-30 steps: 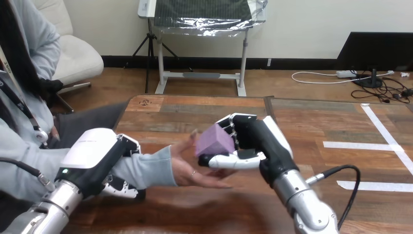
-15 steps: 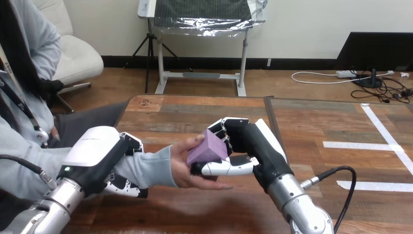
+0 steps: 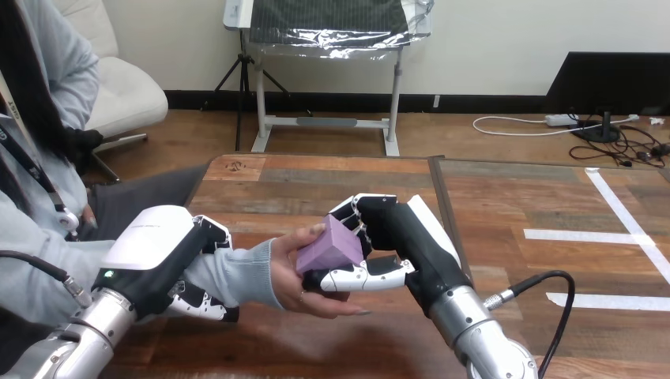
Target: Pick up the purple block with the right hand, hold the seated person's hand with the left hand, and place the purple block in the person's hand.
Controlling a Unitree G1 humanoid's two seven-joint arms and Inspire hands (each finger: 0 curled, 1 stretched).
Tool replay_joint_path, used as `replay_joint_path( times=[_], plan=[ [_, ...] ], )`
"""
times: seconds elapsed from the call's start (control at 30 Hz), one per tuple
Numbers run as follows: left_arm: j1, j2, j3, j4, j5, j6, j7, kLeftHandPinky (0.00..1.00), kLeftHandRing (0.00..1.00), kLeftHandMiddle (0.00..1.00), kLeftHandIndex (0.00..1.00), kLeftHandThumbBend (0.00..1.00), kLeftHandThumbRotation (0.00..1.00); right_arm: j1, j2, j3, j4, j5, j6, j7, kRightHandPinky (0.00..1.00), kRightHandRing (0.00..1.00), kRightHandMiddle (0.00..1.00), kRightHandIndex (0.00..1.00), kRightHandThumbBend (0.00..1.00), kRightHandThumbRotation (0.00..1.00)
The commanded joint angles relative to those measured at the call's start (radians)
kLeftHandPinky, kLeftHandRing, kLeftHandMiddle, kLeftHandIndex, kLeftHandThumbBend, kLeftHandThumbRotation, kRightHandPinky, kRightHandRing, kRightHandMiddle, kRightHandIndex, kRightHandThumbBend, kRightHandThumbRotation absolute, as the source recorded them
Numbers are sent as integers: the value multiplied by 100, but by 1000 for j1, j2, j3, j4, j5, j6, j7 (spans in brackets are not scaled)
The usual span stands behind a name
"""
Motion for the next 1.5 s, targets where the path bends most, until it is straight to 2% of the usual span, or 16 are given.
replay_joint_path(
  times=[0.0, 0.73, 1.13, 1.33, 1.47],
  plan=[
    [-70, -37, 38, -97, -41, -14, 13, 16, 21, 27, 28, 88, 2, -31, 22, 15, -53, -9, 8, -10, 27, 31, 38, 46, 87, 0],
    [-71, -57, 43, -117, -45, 6, 1, 16, 21, 27, 28, 88, 3, -40, 23, 27, -68, -28, 55, -24, 26, 31, 39, 47, 87, 0],
    [-64, -62, 50, -112, -41, 5, 5, 16, 21, 27, 29, 88, 3, -53, 21, 21, -37, -24, 38, -33, 27, 32, 40, 47, 86, 0],
    [-64, -62, 50, -94, -34, -8, 26, 16, 22, 28, 31, 88, 4, -58, 12, 21, -35, -34, 38, -37, 29, 34, 41, 48, 85, 0],
    [-57, -61, 53, -109, -39, -1, 17, 18, 23, 30, 32, 88, 5, -62, 8, 21, -38, -47, 47, -45, 31, 37, 43, 49, 86, 0]
  ],
)
